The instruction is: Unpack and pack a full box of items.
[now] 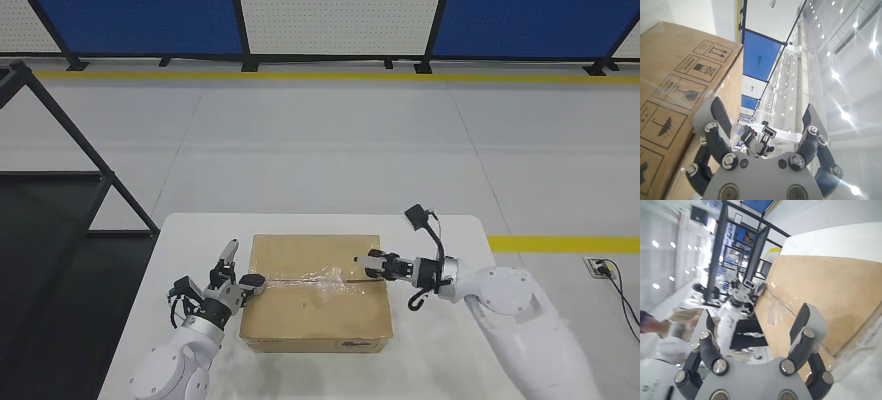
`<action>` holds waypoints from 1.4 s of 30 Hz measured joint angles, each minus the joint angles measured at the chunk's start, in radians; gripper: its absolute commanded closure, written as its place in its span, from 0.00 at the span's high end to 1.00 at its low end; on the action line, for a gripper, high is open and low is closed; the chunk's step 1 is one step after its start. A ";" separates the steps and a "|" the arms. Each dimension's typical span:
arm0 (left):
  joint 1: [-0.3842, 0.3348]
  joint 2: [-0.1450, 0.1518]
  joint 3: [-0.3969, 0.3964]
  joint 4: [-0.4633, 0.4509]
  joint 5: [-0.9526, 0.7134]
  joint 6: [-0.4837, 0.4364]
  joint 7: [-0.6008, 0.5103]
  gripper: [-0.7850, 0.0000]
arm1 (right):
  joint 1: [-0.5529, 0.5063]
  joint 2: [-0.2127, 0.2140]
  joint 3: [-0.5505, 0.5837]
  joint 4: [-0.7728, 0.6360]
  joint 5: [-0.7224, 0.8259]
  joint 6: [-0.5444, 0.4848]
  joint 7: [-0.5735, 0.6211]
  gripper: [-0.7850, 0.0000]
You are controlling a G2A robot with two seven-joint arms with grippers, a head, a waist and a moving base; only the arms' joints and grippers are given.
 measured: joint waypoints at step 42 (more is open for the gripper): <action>0.000 0.000 0.000 0.000 0.000 0.000 0.000 1.00 | -0.275 0.056 -0.183 -0.686 -1.646 -0.052 -0.264 1.00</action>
